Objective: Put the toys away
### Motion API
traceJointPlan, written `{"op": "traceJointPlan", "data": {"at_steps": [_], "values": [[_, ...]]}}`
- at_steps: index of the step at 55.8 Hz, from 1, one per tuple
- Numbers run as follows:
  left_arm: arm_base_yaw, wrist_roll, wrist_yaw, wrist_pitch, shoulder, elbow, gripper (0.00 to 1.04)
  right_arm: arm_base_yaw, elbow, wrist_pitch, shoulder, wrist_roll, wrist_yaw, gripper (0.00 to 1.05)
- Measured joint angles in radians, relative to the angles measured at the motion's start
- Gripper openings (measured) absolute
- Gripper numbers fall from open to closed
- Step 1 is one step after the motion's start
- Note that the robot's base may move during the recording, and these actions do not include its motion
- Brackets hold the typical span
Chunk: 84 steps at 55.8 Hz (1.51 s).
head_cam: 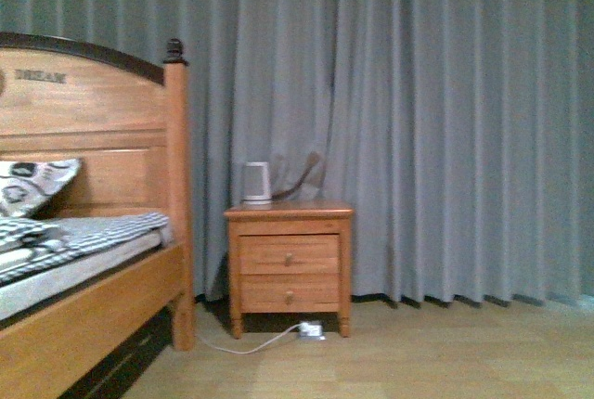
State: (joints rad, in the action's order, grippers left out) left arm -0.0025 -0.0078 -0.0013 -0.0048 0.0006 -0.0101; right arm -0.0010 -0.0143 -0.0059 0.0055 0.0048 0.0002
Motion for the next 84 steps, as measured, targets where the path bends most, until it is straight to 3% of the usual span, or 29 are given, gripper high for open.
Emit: {"op": "traceJointPlan", "data": {"at_steps": [84], "values": [[0.000,0.000,0.002,0.000,0.000,0.000,0.98,0.000,0.000,0.000,0.000,-0.001,-0.001,0.07]]}}
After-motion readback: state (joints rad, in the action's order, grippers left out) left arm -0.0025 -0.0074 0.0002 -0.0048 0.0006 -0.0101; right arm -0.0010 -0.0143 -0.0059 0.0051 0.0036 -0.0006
